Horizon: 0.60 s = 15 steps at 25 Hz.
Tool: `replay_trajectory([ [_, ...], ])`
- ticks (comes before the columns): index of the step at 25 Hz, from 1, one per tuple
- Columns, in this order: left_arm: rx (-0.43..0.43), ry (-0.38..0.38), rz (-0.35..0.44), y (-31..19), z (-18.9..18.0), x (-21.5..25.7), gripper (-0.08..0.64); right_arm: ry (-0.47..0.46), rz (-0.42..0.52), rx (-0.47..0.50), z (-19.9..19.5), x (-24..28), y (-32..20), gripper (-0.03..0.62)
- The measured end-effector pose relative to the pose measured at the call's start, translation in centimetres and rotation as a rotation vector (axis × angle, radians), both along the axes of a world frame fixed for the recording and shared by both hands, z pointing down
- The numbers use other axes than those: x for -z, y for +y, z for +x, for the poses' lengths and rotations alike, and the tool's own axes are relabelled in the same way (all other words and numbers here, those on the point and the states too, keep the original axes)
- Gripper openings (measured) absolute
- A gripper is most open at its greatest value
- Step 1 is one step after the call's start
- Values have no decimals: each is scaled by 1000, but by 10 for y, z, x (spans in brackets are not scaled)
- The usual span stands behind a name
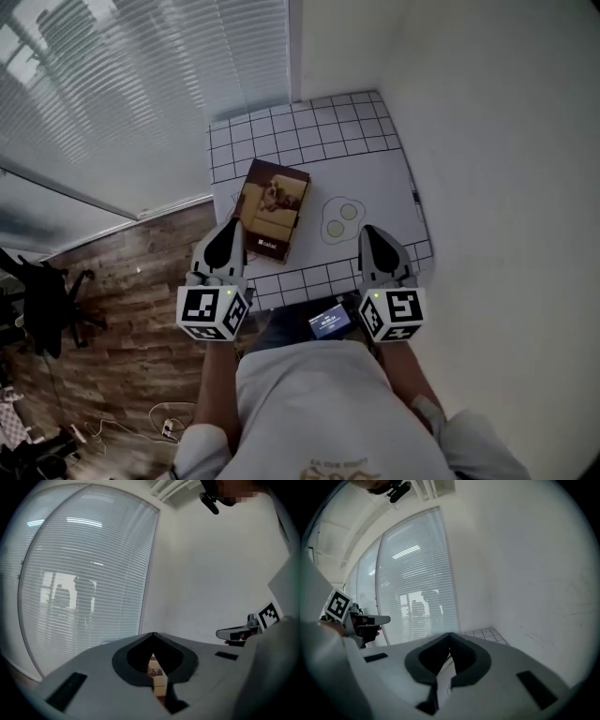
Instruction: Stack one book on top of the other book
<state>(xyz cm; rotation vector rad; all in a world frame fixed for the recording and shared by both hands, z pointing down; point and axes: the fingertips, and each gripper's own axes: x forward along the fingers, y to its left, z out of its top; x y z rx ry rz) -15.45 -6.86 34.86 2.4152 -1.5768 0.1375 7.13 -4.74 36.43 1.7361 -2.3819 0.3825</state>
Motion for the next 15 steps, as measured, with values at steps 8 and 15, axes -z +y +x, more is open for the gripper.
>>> replay_trajectory([
  [8,38,-35,89,22,12,37,8,-26,72,58,1,32,15,8],
  [15,56,-37,101,40,23,44,9,-5,86,108,3,39,27,8],
])
